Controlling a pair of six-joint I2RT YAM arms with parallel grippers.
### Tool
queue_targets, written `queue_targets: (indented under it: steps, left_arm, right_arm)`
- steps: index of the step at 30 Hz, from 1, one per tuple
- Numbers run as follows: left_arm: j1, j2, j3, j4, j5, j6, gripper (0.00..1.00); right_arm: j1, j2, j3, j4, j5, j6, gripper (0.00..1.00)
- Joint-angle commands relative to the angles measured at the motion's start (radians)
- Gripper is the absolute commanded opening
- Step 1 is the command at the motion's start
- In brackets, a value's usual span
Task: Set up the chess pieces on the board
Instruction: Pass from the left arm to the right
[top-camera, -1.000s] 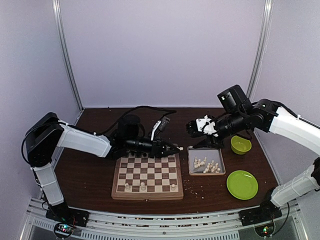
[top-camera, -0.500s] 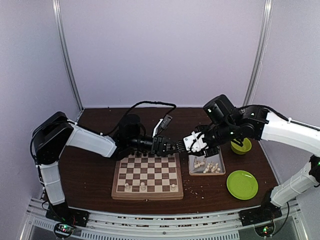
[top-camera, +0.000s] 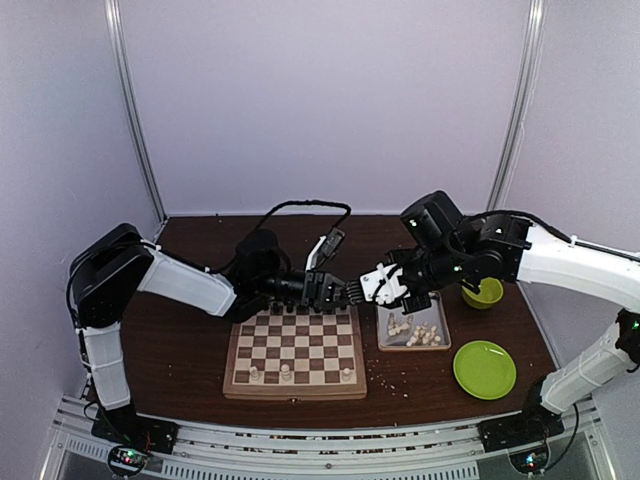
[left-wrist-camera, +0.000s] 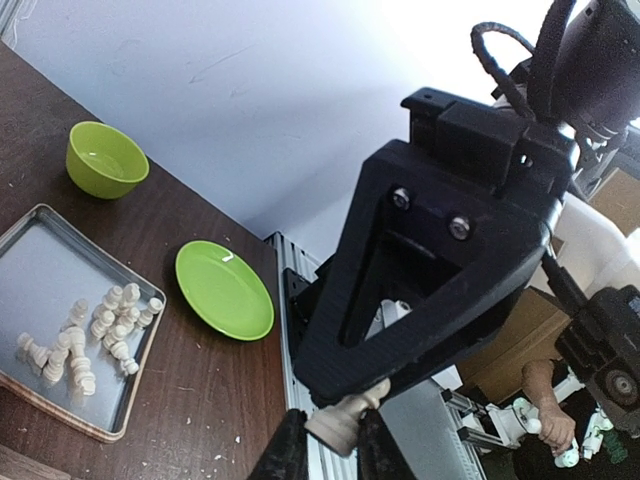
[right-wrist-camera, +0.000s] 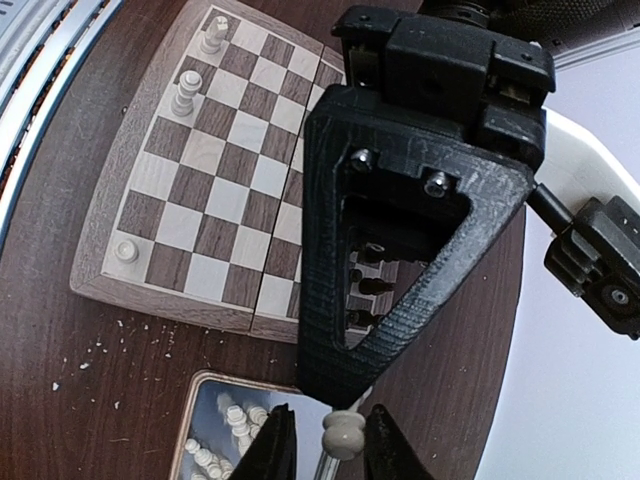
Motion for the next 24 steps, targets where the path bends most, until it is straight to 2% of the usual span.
queue_targets:
  steps: [1,10,14,18,19,20,21,22,24]
  left_arm:
    - [0.007,0.024,0.019,0.102,0.025,-0.041,0.17]
    - [0.009,0.029,0.011,0.101,0.024,-0.050,0.17]
    - [0.009,0.030,0.010,0.105,0.022,-0.052,0.18]
    - [0.015,0.030,0.006,0.098,0.016,-0.053,0.21]
    - [0.018,0.028,0.002,0.098,0.011,-0.056,0.26]
    - [0.021,0.026,-0.003,0.099,0.003,-0.058,0.45]
    - [0.024,0.021,-0.011,0.104,-0.008,-0.058,0.91]
    - [0.031,0.011,-0.021,0.109,-0.015,-0.059,0.97]
    - [0.047,-0.017,-0.048,0.107,-0.024,-0.054,0.98]
  right_arm:
    - [0.010,0.010,-0.002,0.019,0.007,0.014,0.22]
    - [0.014,0.019,0.011,0.019,-0.017,0.035,0.21]
    - [0.014,0.025,0.022,0.011,-0.029,0.041,0.12]
    - [0.014,0.028,0.031,0.007,-0.032,0.052,0.08]
    - [0.014,0.029,0.036,0.006,-0.031,0.055,0.07]
    - [0.015,0.030,0.039,0.002,-0.028,0.063,0.07]
    - [0.015,0.033,0.046,-0.004,-0.025,0.069,0.06]
    - [0.014,0.035,0.051,-0.011,-0.022,0.074,0.06]
    - [0.014,0.039,0.060,-0.030,-0.013,0.086,0.05]
